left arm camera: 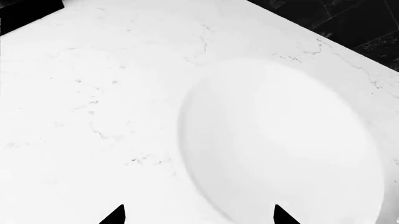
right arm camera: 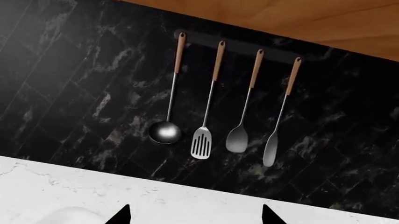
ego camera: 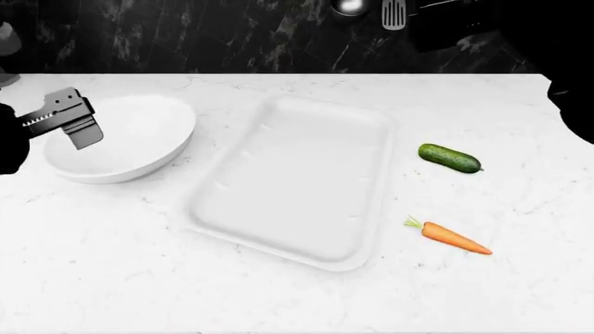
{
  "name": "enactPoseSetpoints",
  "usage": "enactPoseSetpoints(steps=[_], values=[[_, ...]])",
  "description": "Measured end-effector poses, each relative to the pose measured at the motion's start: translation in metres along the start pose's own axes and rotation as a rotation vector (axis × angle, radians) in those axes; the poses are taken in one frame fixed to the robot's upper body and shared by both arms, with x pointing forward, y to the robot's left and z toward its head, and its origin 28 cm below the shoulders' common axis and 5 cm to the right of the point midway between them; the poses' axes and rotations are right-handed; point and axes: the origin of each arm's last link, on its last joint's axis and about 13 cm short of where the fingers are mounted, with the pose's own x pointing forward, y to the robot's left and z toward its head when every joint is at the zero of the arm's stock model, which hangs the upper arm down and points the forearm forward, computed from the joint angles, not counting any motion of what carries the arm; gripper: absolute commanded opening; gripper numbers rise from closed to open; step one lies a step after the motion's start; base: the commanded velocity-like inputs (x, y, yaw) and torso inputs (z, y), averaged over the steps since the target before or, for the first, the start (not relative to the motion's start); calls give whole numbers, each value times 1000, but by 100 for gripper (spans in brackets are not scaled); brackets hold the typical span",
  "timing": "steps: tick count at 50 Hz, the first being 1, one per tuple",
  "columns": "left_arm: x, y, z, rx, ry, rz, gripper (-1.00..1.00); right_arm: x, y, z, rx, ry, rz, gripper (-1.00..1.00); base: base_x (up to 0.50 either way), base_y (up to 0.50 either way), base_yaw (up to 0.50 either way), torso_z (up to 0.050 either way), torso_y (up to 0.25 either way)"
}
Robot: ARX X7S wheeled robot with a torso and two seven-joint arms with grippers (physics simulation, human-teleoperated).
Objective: Place the two vegetables and bowl onto the tray for setting up a vegetable dip station.
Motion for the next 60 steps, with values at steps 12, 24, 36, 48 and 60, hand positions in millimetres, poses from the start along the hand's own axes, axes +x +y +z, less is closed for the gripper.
enactPoseSetpoints(steps=[12,24,36,48,60], values=[[10,-10,4,-90,81,-50,100,1,2,-2,1,8,9,100,0,0,0,0,0],[15,-15,19,-165,81,-59,100,2,3,-5,2,14,14,100,0,0,0,0,0],[36,-19,28,-214,96,-10,100,3,4,-7,6,19,17,100,0,0,0,0,0],[60,-27,26,-224,125,39,100,3,3,-8,10,21,17,100,0,0,0,0,0],[81,-29,17,-233,162,84,100,4,3,-9,11,24,17,100,0,0,0,0,0]])
